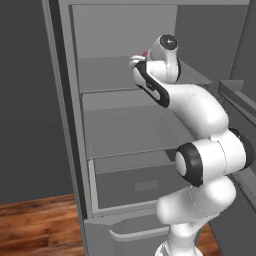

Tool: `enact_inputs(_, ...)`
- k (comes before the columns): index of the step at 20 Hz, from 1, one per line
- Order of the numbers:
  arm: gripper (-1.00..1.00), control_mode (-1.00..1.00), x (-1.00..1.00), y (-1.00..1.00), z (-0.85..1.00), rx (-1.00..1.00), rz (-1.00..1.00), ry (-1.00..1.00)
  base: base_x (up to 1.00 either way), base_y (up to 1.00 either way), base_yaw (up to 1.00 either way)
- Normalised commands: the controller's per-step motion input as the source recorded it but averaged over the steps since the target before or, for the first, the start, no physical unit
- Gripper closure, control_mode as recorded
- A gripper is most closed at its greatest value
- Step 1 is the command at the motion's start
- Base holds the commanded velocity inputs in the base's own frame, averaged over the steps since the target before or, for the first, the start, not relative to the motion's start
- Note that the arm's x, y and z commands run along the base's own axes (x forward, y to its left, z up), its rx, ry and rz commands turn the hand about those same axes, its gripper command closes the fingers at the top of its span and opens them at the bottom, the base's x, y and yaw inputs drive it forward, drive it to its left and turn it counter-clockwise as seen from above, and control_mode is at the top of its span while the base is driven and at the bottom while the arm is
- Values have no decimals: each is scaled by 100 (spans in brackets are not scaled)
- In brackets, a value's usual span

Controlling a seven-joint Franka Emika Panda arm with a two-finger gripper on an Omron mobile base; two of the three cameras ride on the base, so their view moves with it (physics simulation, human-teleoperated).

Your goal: Take the fish out of the fridge, briefly rinse it in the sink, and place it on the tray next to the sink.

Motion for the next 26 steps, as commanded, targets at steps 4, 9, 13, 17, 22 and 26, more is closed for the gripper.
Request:
enact_inputs(4,-100,-100,79,4,-3,-1,-2,8,0,0,0)
enact_inputs(9,-100,-100,74,1,-15,-2,-1,8,0,0,0)
enact_inputs(13,-100,-100,57,0,-32,-8,0,5,0,0,0)
enact_inputs(17,-100,-100,36,0,-32,-7,0,3,0,0,0)
enact_inputs(22,-100,-100,-20,0,-20,-4,0,0,0,0,0)
enact_inputs(26,100,-100,-6,0,-7,-1,0,-1,0,0,0)
